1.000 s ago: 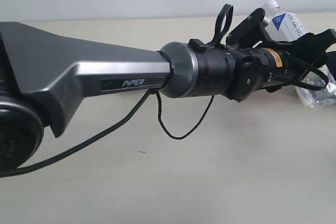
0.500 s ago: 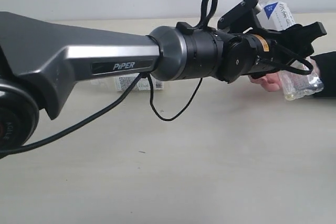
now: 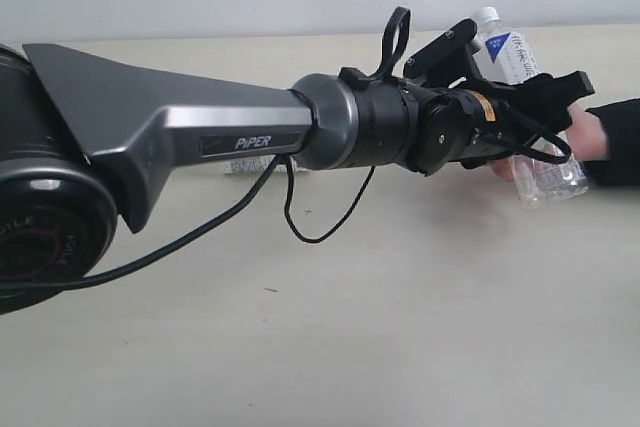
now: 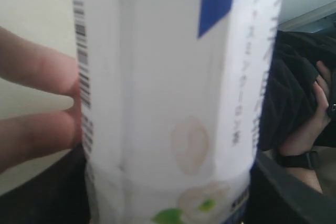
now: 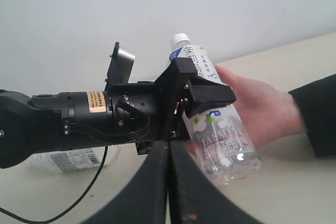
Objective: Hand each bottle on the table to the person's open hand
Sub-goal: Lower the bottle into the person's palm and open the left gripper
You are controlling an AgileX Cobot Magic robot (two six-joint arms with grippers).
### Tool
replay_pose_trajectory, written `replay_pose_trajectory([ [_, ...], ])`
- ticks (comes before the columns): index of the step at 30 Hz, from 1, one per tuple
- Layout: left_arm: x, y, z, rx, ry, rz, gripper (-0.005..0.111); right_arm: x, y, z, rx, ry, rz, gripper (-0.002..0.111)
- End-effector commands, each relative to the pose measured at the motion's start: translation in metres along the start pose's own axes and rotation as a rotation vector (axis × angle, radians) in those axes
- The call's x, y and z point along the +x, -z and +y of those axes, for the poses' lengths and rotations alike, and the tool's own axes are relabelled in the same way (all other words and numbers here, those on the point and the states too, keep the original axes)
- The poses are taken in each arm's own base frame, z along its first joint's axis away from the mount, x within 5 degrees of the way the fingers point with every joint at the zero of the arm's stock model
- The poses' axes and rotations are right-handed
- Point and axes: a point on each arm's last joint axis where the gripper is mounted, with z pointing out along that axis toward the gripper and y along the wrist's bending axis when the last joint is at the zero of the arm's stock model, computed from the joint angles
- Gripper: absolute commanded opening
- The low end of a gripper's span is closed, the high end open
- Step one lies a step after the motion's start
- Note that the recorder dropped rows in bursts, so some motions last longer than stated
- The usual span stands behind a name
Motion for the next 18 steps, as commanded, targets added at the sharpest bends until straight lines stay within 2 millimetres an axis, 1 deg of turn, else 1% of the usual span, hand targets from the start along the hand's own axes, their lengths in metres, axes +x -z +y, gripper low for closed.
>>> replay_pose_trajectory([
  [1, -0.0030, 0.0004, -0.0031, 0.017, -0.007, -0.016, 0.000, 0.0011, 0.0000, -0.0008, 0.003, 0.004, -0.003, 0.000],
  [7, -0.0037, 0.0004, -0.0037, 0.024, -0.010, -0.024, 0.001, 0.0011, 0.0000, -0.0008, 0.003, 0.004, -0.003, 0.000],
  [9, -0.0037, 0.0004, -0.0037, 0.024, -0.010, -0.024, 0.012, 0.0011, 0.0000, -0.0008, 0.003, 0.004, -0.003, 0.000],
  [10, -0.0037, 0.0004, -0.0037, 0.024, -0.010, -0.024, 0.025, 0.0011, 0.0000, -0.0008, 0.003, 0.004, -0.003, 0.000],
  [11, -0.0037, 0.0004, -0.0037, 0.024, -0.013, -0.024, 0.034, 0.0011, 0.0000, -0.0008, 0.003, 0.004, -0.003, 0.000],
  [12, -0.0037, 0.0004, -0.0037, 0.024, -0.022, -0.024, 0.049, 0.0011, 0.0000, -0.0008, 0.003, 0.004, -0.003, 0.000],
  [14, -0.0037, 0.0004, -0.0037, 0.024, -0.034, -0.024, 0.064, 0.0011, 0.0000, -0.0008, 0.003, 0.004, -0.003, 0.000],
  [16, -0.0037, 0.0004, -0.0037, 0.024, -0.034, -0.024, 0.068, 0.0011, 0.0000, -0.0008, 0.003, 0.004, -0.003, 0.000],
  [18, -0.0037, 0.0004, -0.0037, 0.024, -0.034, -0.024, 0.068, 0.0011, 0.0000, -0.0008, 0.003, 0.004, -0.003, 0.000],
])
